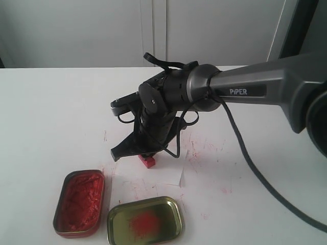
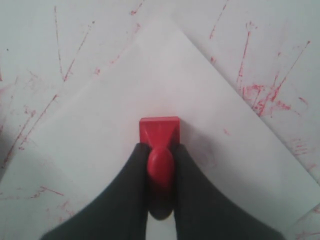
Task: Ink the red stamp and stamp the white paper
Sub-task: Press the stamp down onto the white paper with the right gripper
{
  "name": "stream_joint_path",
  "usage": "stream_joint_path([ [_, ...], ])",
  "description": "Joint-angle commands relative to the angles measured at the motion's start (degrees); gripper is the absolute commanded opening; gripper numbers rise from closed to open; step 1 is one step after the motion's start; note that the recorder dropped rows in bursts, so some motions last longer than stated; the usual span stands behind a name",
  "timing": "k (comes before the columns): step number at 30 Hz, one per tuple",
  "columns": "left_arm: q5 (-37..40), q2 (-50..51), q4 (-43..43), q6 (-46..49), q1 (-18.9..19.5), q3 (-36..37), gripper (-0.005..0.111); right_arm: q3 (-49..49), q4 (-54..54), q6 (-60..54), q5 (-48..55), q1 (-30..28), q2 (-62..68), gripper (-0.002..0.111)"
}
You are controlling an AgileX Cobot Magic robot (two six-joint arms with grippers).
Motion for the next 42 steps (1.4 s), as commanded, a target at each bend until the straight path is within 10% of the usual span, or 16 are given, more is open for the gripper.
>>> stream_joint_path([
  [1, 0.0, -0.2, 0.0, -0.1, 0.1, 0.2, 0.000, 3.0, 1.3, -0.7, 5.9, -0.1, 6.8, 0.000],
  [42, 0.0, -0.2, 0.0, -0.1, 0.1, 0.2, 0.000, 3.0, 1.4, -4.9, -1.2, 5.3, -2.6, 0.000],
])
